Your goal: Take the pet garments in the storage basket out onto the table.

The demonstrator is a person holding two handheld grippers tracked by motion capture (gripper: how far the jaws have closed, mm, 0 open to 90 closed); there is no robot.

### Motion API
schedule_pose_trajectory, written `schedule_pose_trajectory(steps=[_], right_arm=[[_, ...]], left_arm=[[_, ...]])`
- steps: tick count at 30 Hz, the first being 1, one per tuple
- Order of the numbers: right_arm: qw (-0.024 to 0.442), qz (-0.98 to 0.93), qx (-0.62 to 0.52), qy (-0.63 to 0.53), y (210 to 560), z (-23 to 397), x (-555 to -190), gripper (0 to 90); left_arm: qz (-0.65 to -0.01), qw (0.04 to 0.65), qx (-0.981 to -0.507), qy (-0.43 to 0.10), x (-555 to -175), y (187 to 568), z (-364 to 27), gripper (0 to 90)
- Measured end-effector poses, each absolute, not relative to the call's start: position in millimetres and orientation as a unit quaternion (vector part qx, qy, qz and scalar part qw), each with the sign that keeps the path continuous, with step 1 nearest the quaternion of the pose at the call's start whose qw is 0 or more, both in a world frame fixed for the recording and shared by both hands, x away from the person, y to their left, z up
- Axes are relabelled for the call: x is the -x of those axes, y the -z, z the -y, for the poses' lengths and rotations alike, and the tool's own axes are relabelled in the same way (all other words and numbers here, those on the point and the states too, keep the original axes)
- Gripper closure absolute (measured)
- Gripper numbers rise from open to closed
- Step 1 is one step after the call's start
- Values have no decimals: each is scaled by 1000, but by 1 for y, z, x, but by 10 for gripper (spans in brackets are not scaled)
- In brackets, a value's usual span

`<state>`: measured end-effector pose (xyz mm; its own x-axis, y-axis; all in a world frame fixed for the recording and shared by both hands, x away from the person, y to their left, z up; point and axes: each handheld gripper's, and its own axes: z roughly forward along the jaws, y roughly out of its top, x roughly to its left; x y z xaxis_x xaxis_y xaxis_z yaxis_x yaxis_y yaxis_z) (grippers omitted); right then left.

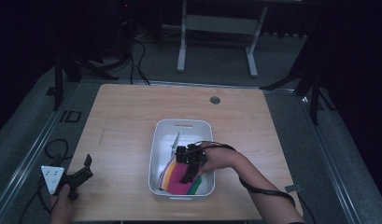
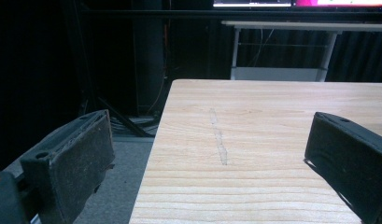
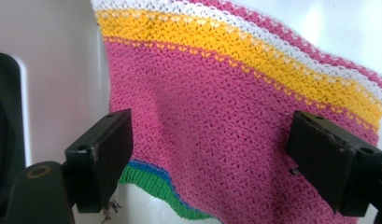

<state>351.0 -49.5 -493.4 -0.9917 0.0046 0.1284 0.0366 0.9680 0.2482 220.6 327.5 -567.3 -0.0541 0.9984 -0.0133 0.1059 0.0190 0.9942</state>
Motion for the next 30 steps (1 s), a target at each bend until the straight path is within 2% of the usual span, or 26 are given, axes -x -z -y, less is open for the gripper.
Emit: schedule_pose_trajectory(steps=[4, 10, 13, 16, 17, 18, 20, 23, 30], right_arm=[[47, 993, 16, 103, 497, 44, -350, 167], [5, 997, -15, 73, 504, 36, -339, 149], [1, 998, -21, 62, 510, 30, -336, 161], [-24, 998, -34, 43, 516, 26, -333, 323], [-32, 998, -34, 44, 515, 26, -332, 445], [-32, 998, -34, 44, 515, 26, -332, 445], [-41, 996, -39, 62, 508, 28, -332, 662], [-27, 996, -36, 75, 503, 32, -335, 694], [-14, 993, -33, 109, 483, 38, -338, 705]], left_arm=[[-542, 462, -509, -482, -221, 567, -327, 18], [-542, 463, -510, -481, -221, 567, -327, 18], [-542, 463, -511, -481, -221, 567, -327, 18], [-542, 463, -510, -482, -221, 567, -327, 18], [-542, 463, -510, -481, -221, 567, -327, 18], [-542, 463, -510, -481, -221, 567, -327, 18], [-542, 463, -510, -481, -221, 567, -328, 18], [-543, 463, -510, -481, -221, 567, -328, 18], [-543, 462, -510, -481, -221, 567, -327, 18]])
